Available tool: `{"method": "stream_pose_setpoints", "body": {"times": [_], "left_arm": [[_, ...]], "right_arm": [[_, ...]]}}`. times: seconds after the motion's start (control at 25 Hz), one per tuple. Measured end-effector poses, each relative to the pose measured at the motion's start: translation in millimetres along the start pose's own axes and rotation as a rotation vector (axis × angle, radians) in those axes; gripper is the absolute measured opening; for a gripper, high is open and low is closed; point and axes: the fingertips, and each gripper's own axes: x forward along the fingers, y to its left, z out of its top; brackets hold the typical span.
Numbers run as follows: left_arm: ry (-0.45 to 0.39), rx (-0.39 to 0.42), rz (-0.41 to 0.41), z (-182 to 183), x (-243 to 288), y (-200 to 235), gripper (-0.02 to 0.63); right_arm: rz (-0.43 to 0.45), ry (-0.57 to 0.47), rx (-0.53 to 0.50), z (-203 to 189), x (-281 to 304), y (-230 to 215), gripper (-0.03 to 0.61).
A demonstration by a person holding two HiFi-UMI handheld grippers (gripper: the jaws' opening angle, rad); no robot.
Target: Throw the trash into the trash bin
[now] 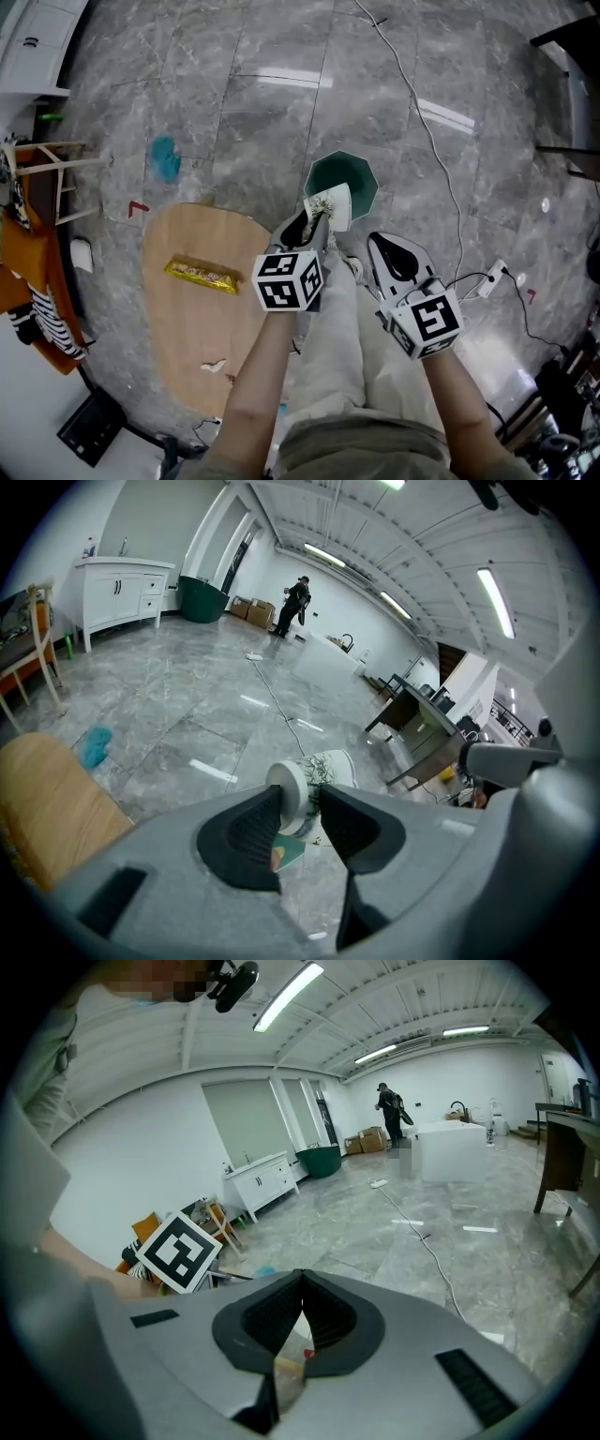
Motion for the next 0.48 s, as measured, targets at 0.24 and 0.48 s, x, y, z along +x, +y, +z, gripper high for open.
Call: {"method": "stream_pose_setpoints", "body": {"times": [0.24,0.48], "left_arm": [[0.025,0.003,-0.001,-6.9,16.7,6.0,0.140],[0.035,-0.017,-0.008,-11.5,25.2,7.0,0.140]], "right_arm": [[-0.010,0.011,0.016,-8.9,6.9,-5.3,0.009],[-0.011,0.019,0.021,-16.2,8.0,-9.0,0.009]]}}
